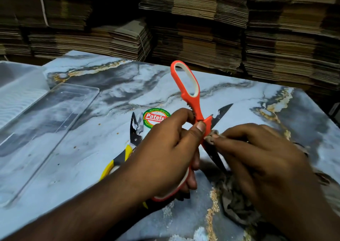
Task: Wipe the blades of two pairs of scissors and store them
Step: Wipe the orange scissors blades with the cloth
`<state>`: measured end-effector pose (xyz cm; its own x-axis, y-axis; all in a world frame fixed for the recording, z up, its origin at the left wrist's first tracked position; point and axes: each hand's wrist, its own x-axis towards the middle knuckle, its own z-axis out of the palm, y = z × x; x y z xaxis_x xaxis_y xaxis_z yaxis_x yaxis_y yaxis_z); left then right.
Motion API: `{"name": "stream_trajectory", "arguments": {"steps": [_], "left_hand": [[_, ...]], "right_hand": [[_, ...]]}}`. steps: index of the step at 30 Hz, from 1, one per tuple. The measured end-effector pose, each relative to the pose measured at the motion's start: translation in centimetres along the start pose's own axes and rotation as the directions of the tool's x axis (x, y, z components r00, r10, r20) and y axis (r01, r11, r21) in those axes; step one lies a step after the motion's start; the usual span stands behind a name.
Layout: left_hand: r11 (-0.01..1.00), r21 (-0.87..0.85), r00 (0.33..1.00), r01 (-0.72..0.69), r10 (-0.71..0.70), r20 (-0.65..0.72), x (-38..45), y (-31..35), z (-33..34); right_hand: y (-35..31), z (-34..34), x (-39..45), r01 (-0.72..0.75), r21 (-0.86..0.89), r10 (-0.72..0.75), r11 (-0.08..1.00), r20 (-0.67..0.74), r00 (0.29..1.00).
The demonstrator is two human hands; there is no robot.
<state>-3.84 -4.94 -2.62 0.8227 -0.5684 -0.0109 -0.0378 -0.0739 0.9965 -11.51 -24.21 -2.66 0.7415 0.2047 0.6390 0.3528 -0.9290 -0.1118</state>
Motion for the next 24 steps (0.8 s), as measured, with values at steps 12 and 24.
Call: {"name": "stream_trajectory", "arguments": {"steps": [12,24], "left_hand": [[0.963,0.263,0.993,0.053,-0.078,0.085,1.1,-0.3,-1.5],[0.944,0.326,0.992,0.051,-0.085,0.091,1.6,-0.9,-1.8]], "right_hand": [[0.8,1.7,-0.2,0.095,0.008,-0.095,0.995,0.153,0.984],[0.6,2.4,0.7,0.146,-0.009,-0.143,0.989,0.165,0.976]]}}
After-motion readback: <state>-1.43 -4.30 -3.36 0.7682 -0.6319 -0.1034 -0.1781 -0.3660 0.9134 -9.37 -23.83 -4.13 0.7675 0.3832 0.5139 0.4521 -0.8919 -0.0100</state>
